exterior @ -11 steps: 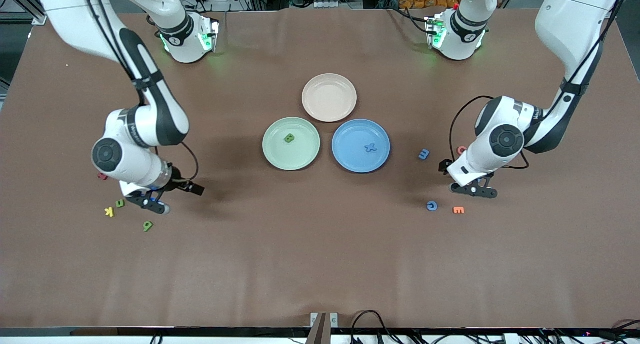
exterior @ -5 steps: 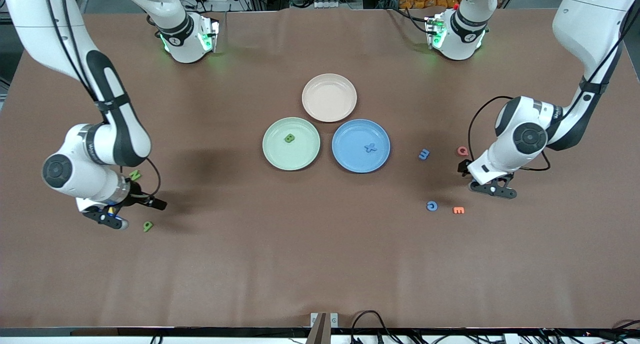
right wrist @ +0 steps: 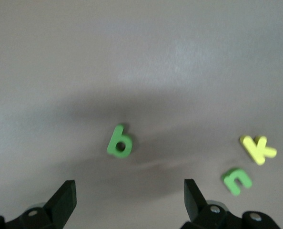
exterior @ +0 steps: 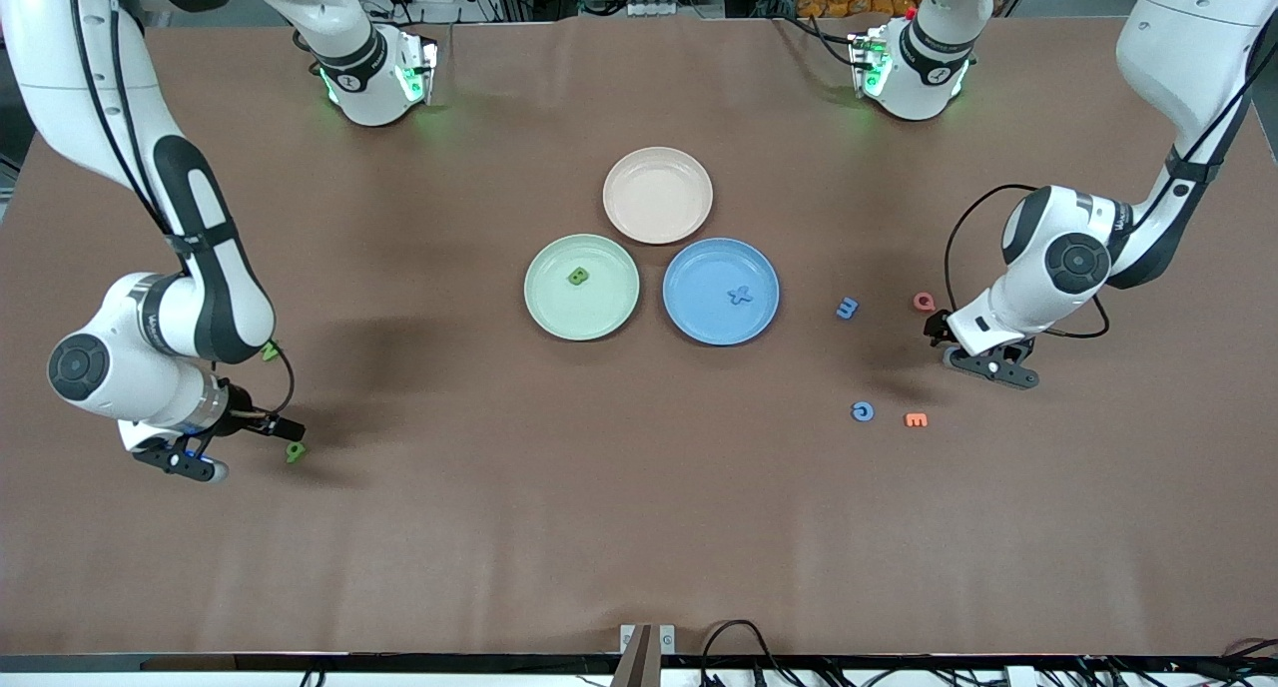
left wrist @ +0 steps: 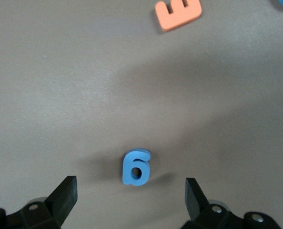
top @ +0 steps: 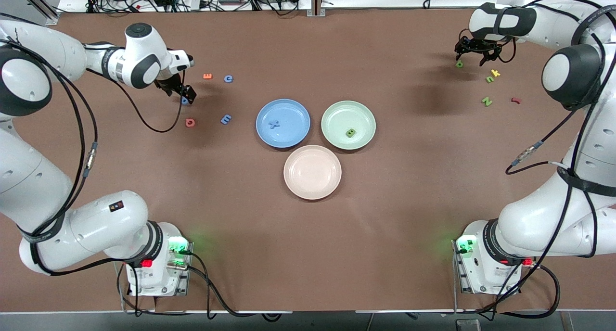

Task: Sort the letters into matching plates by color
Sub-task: 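Grasp the green b with the right gripper while the left gripper grasps blue 6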

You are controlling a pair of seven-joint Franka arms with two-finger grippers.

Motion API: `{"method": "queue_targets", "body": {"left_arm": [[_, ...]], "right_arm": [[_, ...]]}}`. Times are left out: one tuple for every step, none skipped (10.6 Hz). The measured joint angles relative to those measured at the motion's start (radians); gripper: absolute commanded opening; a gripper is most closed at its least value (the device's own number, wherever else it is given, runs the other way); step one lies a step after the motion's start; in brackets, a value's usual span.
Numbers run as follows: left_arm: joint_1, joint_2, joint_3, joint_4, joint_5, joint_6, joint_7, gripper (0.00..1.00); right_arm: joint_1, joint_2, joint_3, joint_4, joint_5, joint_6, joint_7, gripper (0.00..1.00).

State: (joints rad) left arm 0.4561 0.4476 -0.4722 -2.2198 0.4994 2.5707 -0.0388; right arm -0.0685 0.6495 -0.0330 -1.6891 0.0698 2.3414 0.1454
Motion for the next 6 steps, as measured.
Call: {"method": "queue_targets", "body": {"left_arm": [[0.0,0.001,-0.001,-0.005,0.013,0.0,0.007,1.0],[0.0,0.002,-0.002,-0.008,0.032,0.0,0.011,1.0],[0.0,0.005,-0.002,-0.009,0.053,0.0,0.013,1.0],[0.0,0.013,-0.002,-0.009,0.065,0.001,0.014,1.0],[0.0,0.025,-0.002,-0.007,0.067,0.003,0.015,1.0],[0.0,0.034,-0.002,-0.005,0.067,0.006,0.016,1.0]], "right_arm": [[0.0,0.024,-0.004,0.029,0.0,0.0,-0.014,1.0],[0.0,0.046,-0.004,0.054,0.0,0.0,-0.02,1.0],[0.001,0.07,-0.004,0.078,0.0,0.0,-0.021,1.0],[0.002,0.094,-0.003,0.097,0.0,0.0,-0.021,1.0],[0.004,0.114,-0.003,0.109,0.0,0.002,-0.022,1.0],[0.004,0.125,-0.003,0.115,0.0,0.002,-0.022,1.0]]}}
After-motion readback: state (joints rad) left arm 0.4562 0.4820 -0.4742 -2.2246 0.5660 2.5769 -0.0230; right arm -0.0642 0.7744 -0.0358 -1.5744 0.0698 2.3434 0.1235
